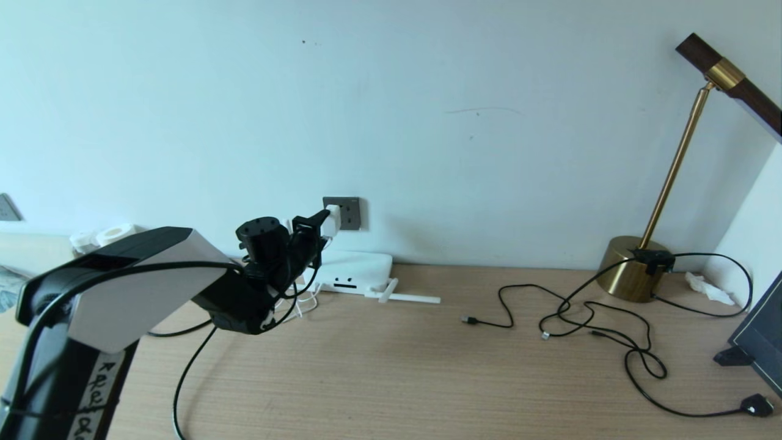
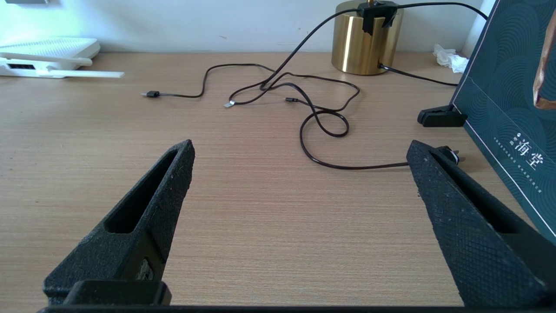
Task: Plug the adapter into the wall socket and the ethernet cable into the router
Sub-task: Hand it to the other hand
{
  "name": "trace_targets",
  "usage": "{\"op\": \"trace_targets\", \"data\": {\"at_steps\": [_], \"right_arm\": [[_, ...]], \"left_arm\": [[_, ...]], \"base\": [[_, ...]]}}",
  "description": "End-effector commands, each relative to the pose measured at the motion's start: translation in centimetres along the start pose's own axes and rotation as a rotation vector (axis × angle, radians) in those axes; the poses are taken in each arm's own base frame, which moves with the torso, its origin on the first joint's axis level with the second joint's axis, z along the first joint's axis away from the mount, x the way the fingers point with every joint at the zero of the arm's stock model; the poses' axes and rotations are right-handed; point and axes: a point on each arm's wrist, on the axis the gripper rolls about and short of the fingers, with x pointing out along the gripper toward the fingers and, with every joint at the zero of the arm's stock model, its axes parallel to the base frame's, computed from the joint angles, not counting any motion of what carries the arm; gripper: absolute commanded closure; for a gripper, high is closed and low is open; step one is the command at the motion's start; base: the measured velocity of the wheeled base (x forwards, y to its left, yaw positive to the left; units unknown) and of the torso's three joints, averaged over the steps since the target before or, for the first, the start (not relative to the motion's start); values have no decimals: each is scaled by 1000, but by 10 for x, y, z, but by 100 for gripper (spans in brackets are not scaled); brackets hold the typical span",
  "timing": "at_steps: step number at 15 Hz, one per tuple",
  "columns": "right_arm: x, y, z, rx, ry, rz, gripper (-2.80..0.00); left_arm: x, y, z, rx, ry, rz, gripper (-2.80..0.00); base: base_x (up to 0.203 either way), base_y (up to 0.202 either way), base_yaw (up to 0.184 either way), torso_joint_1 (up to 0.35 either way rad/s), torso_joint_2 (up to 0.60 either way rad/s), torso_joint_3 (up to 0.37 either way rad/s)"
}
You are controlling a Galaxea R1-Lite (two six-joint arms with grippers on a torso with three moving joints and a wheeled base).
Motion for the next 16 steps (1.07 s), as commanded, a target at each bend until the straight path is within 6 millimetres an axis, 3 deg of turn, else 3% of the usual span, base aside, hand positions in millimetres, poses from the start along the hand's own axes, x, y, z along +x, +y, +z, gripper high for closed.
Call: {"op": "trace_targets", "data": {"at_steps": [1,10,16], "right_arm": [[0,0,0,0,0,0,-280],[0,0,0,0,0,1,-280],[0,0,0,0,2,0,-280]], "left_arm": [[0,0,0,-7,-1,-5,0],[-2,-1,0,-8,3,12,0],[-23,-59,6,-6,1,-52,0]], "base": [[0,0,0,0,0,0],[0,0,0,0,0,0],[0,0,0,0,0,0]]}}
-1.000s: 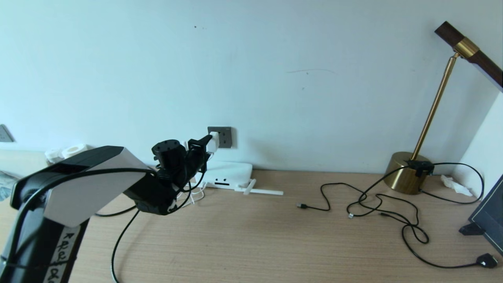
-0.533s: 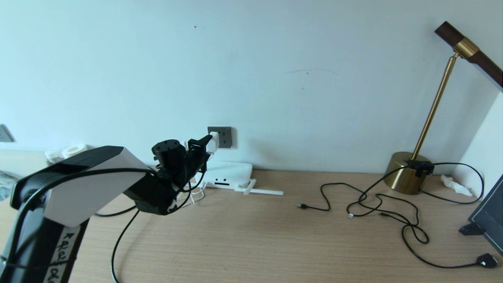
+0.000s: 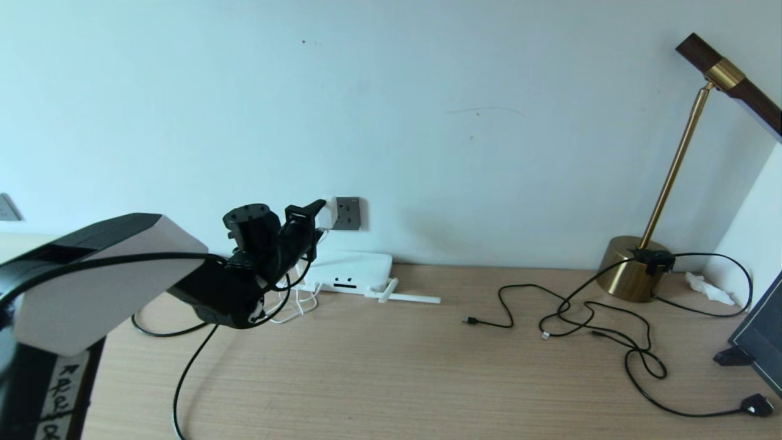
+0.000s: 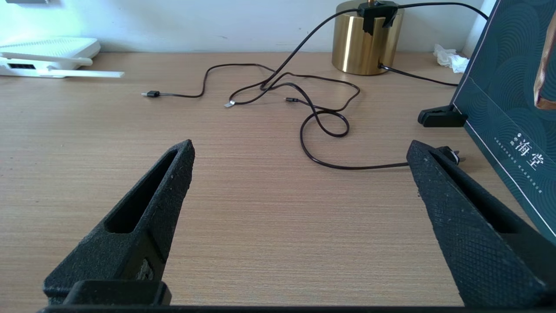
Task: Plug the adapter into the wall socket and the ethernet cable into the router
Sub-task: Hand it to the other hand
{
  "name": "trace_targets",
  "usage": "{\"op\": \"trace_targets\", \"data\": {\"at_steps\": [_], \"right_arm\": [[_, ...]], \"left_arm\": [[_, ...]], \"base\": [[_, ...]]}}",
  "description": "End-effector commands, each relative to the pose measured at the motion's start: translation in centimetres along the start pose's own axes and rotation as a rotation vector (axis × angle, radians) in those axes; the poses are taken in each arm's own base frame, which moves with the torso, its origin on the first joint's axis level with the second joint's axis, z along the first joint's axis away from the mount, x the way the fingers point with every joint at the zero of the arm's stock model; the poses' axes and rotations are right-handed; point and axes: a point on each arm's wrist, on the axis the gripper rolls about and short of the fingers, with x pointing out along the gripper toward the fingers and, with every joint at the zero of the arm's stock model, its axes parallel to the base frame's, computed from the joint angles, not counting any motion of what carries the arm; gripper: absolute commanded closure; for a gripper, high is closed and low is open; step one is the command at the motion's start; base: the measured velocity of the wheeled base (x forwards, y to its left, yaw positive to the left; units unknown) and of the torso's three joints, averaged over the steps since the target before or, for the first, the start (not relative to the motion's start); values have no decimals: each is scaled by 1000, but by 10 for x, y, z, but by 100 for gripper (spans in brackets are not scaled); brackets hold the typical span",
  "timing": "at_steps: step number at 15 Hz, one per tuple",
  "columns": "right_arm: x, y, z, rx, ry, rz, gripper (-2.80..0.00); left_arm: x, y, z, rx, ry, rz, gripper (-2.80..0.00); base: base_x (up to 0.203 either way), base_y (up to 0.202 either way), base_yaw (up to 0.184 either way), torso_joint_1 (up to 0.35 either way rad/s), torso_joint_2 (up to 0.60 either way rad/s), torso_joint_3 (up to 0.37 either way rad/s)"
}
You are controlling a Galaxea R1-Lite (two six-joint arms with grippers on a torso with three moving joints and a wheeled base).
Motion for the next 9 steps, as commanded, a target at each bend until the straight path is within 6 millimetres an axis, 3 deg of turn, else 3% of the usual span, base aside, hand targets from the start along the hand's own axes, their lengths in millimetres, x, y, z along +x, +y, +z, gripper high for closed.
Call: {"op": "trace_targets", "data": {"at_steps": [1,5,9], "right_arm": [[0,0,0,0,0,0,-280],[0,0,0,0,0,0,-280],[0,0,0,-1,0,0,-280]], "left_arm": [[-15,-35,0,-6,2,-58,0],[-38,-52,-11,-11,33,-54,0],[-43,-48,-11,-13,13,-27,0]], "base": [[0,0,0,0,0,0],[0,0,0,0,0,0],[0,0,0,43,-99,-57]]}}
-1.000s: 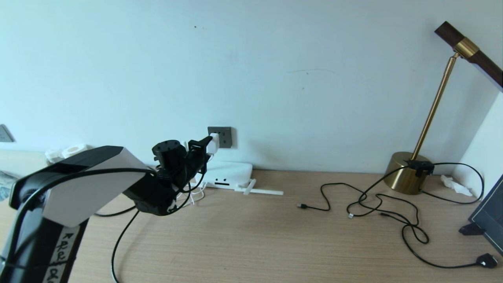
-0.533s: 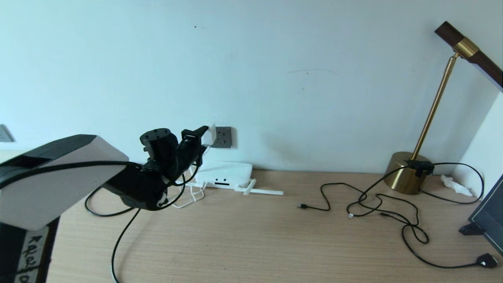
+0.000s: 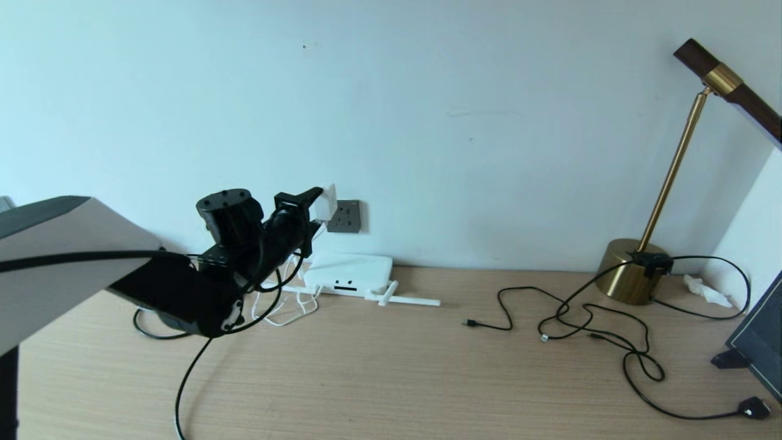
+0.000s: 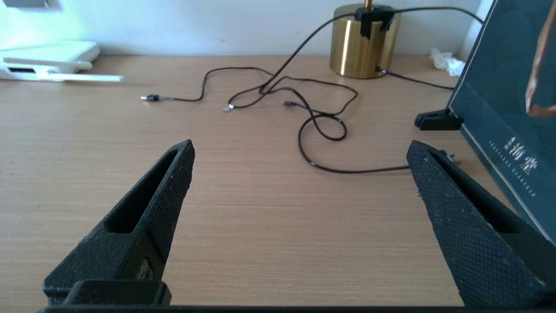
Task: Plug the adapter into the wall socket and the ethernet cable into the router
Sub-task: Hand it to the other hand
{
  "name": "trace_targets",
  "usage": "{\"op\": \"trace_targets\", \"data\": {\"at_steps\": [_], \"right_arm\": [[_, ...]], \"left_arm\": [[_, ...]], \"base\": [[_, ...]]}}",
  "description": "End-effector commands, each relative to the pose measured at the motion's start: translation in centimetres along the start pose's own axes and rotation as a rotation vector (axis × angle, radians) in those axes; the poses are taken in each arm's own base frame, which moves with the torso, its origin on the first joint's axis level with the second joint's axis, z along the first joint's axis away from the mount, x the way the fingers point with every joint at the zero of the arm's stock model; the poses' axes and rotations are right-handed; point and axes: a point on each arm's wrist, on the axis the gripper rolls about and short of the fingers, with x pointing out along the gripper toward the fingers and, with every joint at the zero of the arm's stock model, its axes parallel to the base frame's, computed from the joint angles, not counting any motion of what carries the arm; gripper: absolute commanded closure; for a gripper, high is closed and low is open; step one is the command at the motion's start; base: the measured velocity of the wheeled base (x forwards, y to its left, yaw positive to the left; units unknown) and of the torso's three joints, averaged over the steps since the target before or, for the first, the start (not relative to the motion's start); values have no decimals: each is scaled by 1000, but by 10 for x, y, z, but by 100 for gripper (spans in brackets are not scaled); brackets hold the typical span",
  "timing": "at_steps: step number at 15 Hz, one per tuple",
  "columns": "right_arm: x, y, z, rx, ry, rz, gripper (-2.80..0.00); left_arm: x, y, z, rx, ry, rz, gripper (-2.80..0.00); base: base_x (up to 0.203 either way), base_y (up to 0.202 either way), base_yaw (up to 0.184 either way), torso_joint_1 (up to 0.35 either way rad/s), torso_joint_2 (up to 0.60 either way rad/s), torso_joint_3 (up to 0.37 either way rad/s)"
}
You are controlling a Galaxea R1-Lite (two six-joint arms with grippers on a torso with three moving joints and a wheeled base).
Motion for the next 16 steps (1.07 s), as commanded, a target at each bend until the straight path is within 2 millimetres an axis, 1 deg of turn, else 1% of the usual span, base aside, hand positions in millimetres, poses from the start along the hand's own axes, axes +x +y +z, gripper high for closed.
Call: {"op": "trace_targets", "data": {"at_steps": [1,6,8,11,16], "right_arm": [[0,0,0,1,0,-1,-280],[0,0,0,2,0,-1,-280],[0,0,0,2,0,1,-280],[0,0,0,3,0,1,-280],[0,0,0,5,0,1,-280]], "left_arm": [[-2,-1,0,-7,-3,-4,0],[-1,3,-2,-9,2,7,0],[3,16,-5,-10,8,33,0],[13,41,-9,-10,15,78,0],[20,56,-12,-14,18,102,0]], "base": [[0,0,0,182,-437,-248],[0,0,0,244,-564,-315],[0,0,0,205,-462,-255],[0,0,0,174,-375,-212],[0,0,0,160,-346,-185]]}}
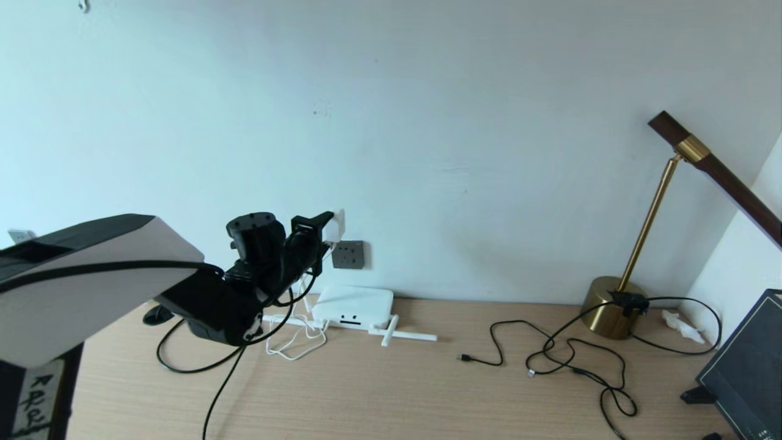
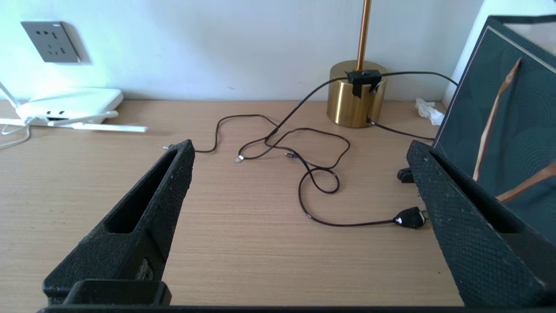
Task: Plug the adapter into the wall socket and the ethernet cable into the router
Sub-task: Hand it to the other hand
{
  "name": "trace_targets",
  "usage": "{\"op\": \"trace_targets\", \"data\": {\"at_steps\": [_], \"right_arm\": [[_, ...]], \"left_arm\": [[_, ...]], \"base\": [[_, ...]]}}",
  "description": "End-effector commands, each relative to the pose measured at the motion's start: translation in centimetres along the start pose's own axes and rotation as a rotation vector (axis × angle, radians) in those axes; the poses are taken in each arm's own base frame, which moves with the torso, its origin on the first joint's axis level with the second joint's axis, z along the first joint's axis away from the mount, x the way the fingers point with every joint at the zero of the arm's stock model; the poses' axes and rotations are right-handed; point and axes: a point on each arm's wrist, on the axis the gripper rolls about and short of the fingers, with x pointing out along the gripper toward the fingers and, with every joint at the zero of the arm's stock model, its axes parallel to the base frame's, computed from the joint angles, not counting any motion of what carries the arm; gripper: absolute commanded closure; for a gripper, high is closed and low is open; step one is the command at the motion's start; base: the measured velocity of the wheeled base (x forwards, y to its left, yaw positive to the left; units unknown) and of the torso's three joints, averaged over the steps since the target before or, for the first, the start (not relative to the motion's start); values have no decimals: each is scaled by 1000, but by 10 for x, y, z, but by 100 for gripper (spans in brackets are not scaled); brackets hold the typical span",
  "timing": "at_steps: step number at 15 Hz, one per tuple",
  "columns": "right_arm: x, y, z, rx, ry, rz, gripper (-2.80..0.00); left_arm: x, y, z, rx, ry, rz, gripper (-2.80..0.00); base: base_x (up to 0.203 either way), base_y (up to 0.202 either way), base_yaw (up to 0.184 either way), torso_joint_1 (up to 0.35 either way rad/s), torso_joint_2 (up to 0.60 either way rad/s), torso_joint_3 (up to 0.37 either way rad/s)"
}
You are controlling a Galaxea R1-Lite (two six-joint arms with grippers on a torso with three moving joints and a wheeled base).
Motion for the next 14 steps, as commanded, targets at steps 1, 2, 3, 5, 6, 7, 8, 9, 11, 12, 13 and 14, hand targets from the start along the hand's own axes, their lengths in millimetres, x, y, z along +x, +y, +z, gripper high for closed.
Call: {"op": "trace_targets", "data": {"at_steps": [1,2,3,5,6,7,8,9,11,12,13,14], "right_arm": [[0,0,0,0,1,0,-280],[0,0,0,0,1,0,-280],[0,0,0,0,1,0,-280],[0,0,0,0,1,0,-280],[0,0,0,0,1,0,-280],[0,0,0,0,0,0,-280],[0,0,0,0,0,0,-280],[0,0,0,0,1,0,-280],[0,0,0,0,1,0,-280],[0,0,0,0,1,0,-280],[0,0,0,0,-1,0,-280],[0,0,0,0,-1,0,-280]], "left_arm": [[3,12,-2,-8,3,22,0],[4,14,-3,-10,5,26,0],[4,16,-3,-10,5,33,0],[5,19,-4,-10,-3,42,0],[5,20,-4,-10,-4,44,0],[4,20,-4,-10,-4,45,0],[4,21,-4,-10,-3,48,0],[4,21,-4,-12,-3,48,0],[4,21,-4,-12,-3,48,0],[4,21,-4,-12,-3,48,0],[4,21,-4,-12,-3,48,0],[4,21,-4,-12,-4,48,0]], "base": [[0,0,0,159,-322,-175],[0,0,0,144,-321,-163],[0,0,0,148,-320,-163],[0,0,0,37,-77,-33],[0,0,0,0,0,0],[0,0,0,0,0,0],[0,0,0,0,0,0],[0,0,0,0,0,0],[0,0,0,0,0,0],[0,0,0,0,0,0],[0,0,0,0,0,0],[0,0,0,0,0,0]]}}
